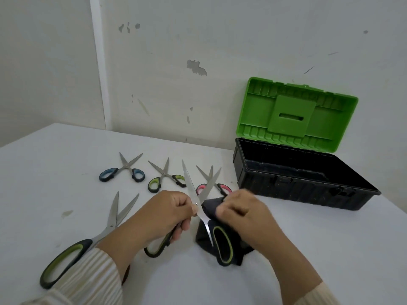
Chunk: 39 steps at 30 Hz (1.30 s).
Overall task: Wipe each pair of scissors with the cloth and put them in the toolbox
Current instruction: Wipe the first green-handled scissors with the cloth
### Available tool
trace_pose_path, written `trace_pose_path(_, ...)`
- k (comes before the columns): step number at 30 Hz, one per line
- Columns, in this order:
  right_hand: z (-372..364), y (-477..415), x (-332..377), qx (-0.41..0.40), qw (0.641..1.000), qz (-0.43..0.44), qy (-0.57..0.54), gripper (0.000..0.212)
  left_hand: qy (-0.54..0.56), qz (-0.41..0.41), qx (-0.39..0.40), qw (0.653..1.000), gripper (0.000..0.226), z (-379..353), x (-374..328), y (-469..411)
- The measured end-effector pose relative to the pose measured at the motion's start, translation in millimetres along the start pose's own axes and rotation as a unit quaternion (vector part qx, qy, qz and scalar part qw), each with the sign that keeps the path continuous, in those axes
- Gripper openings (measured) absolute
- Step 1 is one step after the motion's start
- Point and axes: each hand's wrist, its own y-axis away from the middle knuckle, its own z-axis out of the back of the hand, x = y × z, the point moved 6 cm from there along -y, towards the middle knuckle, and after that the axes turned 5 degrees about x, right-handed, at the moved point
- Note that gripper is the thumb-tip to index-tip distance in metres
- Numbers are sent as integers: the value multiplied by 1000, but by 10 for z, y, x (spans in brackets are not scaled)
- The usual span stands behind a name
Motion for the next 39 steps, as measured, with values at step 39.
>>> trace_pose_path(39, -145, 14, 126, -64, 991, 102, -49, 32, 81, 10, -73, 994, 17, -265, 129, -74)
